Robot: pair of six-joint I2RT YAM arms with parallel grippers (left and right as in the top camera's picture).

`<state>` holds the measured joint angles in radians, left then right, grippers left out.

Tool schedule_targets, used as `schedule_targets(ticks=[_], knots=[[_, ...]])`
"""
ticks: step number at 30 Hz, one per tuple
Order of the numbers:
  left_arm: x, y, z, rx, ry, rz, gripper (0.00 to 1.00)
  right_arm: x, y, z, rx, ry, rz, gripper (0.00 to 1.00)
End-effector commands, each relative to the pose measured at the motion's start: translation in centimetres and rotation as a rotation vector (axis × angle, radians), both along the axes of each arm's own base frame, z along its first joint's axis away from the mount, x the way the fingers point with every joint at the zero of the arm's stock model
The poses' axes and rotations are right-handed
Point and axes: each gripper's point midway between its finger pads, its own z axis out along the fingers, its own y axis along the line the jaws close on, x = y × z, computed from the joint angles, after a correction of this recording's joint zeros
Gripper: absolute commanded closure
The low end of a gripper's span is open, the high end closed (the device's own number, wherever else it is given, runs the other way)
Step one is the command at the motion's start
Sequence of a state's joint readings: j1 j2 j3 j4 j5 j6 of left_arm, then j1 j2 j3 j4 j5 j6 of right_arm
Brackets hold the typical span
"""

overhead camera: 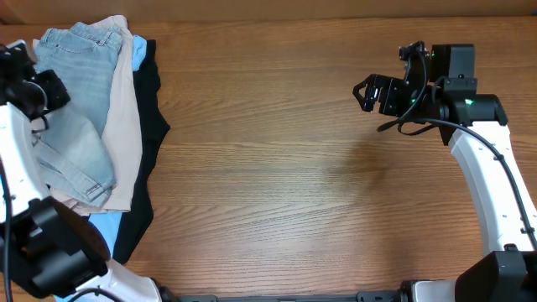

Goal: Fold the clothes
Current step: 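Grasp the top edge of the light-blue denim shorts with the left gripper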

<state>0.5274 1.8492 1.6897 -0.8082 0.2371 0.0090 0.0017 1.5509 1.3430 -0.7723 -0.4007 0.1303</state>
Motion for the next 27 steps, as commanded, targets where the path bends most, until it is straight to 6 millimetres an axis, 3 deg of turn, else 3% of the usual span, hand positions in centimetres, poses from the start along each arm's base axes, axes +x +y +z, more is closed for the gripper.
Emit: schedule_targets(ticks=[1,3,5,9,11,13,16,20,23,27], knots=[[1.4,-2.1,-1.3,-0.022,0.022,-0.075,0.91,0.1,0.1,2.2,-0.002,-0.056,0.006,0.00],[1.6,-2.4,-1.8,-0.010,0.039,-0.081,0.91,0.0,0.1,2.1,-0.002,-0.050,0.006,0.00],[1.9,-2.6,-1.8,-0.006,0.035,-0.083,0.83,-0.1,0.1,1.9,-0.005,-0.043,0.009,0.00],[2.1,-2.5,-1.0,-0.024,0.017,-0.053,0.50,-0.3,-0.2,1.4,-0.019,-0.030,-0.003,0.00],[1.9,-2.5,-0.5,-0.030,0.019,-0.048,0.26,-0.3,-0.2,1.3,-0.019,-0.023,-0.003,0.00],[1.9,-2.4,0.1,-0.032,0.018,-0.045,0.14,-0.5,-0.2,1.1,-0.019,-0.015,-0.003,0.00],[2.0,-2.4,1.1,-0.027,0.008,-0.045,0.05,-0.8,-0.2,0.9,-0.019,0.004,-0.003,0.00],[2.1,-2.3,1.4,-0.012,0.001,-0.060,0.01,-1.3,-0.2,0.5,-0.019,0.030,-0.002,0.00],[2.0,-2.3,0.8,0.026,0.021,-0.117,0.01,-1.6,-0.2,0.3,-0.019,0.048,-0.002,0.00],[1.7,-0.5,-0.9,0.087,0.083,-0.093,0.00,-2.2,-0.2,-0.1,-0.020,0.079,-0.002,0.00]])
